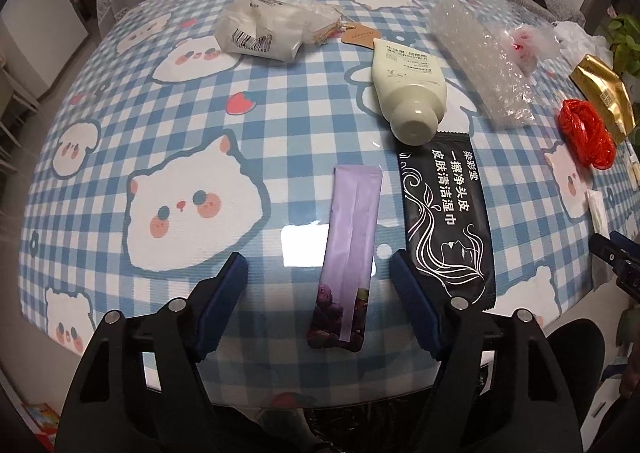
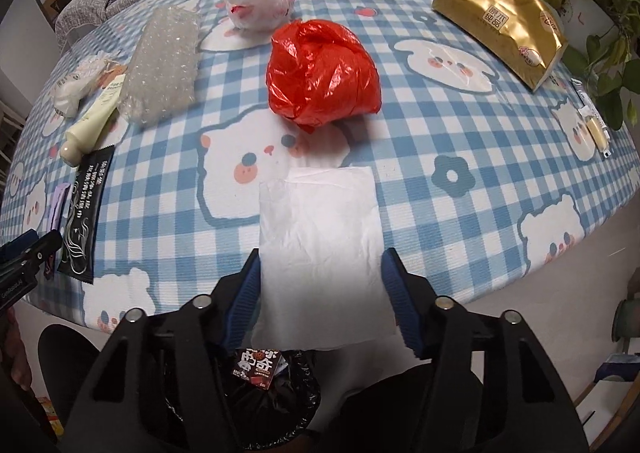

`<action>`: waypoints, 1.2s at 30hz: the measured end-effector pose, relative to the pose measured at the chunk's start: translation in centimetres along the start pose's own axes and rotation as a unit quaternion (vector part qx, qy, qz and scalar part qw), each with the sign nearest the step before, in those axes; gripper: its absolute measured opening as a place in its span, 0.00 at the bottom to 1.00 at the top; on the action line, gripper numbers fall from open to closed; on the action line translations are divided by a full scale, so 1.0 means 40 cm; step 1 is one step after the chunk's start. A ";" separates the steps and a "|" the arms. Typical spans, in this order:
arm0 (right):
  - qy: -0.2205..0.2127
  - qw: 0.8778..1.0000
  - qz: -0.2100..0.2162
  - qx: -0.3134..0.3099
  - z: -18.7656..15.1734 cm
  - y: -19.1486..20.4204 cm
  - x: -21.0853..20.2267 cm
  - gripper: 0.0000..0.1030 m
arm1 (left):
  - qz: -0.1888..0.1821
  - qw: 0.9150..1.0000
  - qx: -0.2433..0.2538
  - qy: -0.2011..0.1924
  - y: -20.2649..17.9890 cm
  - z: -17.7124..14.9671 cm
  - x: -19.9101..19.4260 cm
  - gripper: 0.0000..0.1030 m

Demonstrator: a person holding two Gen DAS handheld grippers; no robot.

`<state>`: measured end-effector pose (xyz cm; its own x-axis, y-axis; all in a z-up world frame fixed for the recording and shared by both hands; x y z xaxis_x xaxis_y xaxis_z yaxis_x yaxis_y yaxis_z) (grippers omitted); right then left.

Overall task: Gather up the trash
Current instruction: 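Grasp the white tissue with the right tool while the left tool grasps the purple stick packet, then carry the white tissue in the right tool and purple packet in the left tool to the bin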

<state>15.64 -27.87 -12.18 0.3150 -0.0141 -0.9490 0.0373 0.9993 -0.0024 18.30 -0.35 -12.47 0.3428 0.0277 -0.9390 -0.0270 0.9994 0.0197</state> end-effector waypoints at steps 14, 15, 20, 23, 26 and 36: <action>0.000 1.000 0.000 0.005 0.007 -0.008 -0.007 0.07 | 0.008 1.000 -0.010 0.003 0.009 -0.001 -0.018 0.22; 0.000 1.000 -0.001 0.004 0.008 -0.008 -0.007 0.06 | 0.007 1.000 -0.009 0.003 0.009 -0.001 -0.018 0.21; -0.006 1.000 -0.003 0.004 0.010 -0.008 -0.013 0.05 | 0.005 1.000 -0.010 0.001 0.015 -0.006 -0.024 0.20; -0.012 1.000 -0.002 0.004 0.012 -0.005 -0.026 0.05 | 0.004 1.000 -0.010 -0.006 0.017 -0.008 -0.039 0.20; -0.016 1.000 -0.001 0.002 0.010 0.001 -0.040 0.05 | 0.000 1.000 -0.011 -0.012 0.015 -0.010 -0.058 0.20; -0.043 0.999 0.003 -0.005 -0.012 0.021 -0.111 0.05 | -0.008 0.999 -0.013 -0.034 0.008 -0.036 -0.134 0.20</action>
<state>13.79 -26.93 -8.11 0.3963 -0.0104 -0.9181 0.0263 0.9997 0.0000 15.08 -0.22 -7.94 0.4063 0.0145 -0.9136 -0.0449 0.9990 -0.0041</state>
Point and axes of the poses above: each gripper's, at about its wrist camera, not at the fingertips, and x roughly the way its jaws point, y to its left, z to its top, the point moved 5 cm from there along x, roughly the way its jaws point, and after that the axes turned 3 degrees about -x, right-handed, at the moved point
